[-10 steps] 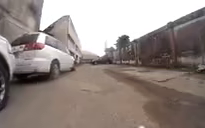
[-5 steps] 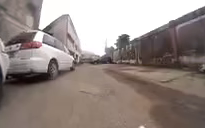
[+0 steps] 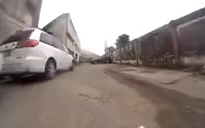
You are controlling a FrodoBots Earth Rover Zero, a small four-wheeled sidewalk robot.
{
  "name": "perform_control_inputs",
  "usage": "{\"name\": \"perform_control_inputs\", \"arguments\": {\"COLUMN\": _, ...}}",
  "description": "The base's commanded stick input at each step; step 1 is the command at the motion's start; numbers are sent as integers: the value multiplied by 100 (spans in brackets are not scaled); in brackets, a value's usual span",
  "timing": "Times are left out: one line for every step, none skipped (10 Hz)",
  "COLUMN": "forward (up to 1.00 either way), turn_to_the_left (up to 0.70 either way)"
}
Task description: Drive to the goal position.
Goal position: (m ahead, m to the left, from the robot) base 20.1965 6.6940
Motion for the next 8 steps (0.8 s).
{"name": "perform_control_inputs", "arguments": {"forward": 30, "turn_to_the_left": 0}}
{"name": "perform_control_inputs", "arguments": {"forward": 30, "turn_to_the_left": 0}}
{"name": "perform_control_inputs", "arguments": {"forward": 30, "turn_to_the_left": 0}}
{"name": "perform_control_inputs", "arguments": {"forward": 30, "turn_to_the_left": 0}}
{"name": "perform_control_inputs", "arguments": {"forward": 30, "turn_to_the_left": 0}}
{"name": "perform_control_inputs", "arguments": {"forward": 30, "turn_to_the_left": 0}}
{"name": "perform_control_inputs", "arguments": {"forward": 30, "turn_to_the_left": 0}}
{"name": "perform_control_inputs", "arguments": {"forward": 30, "turn_to_the_left": 0}}
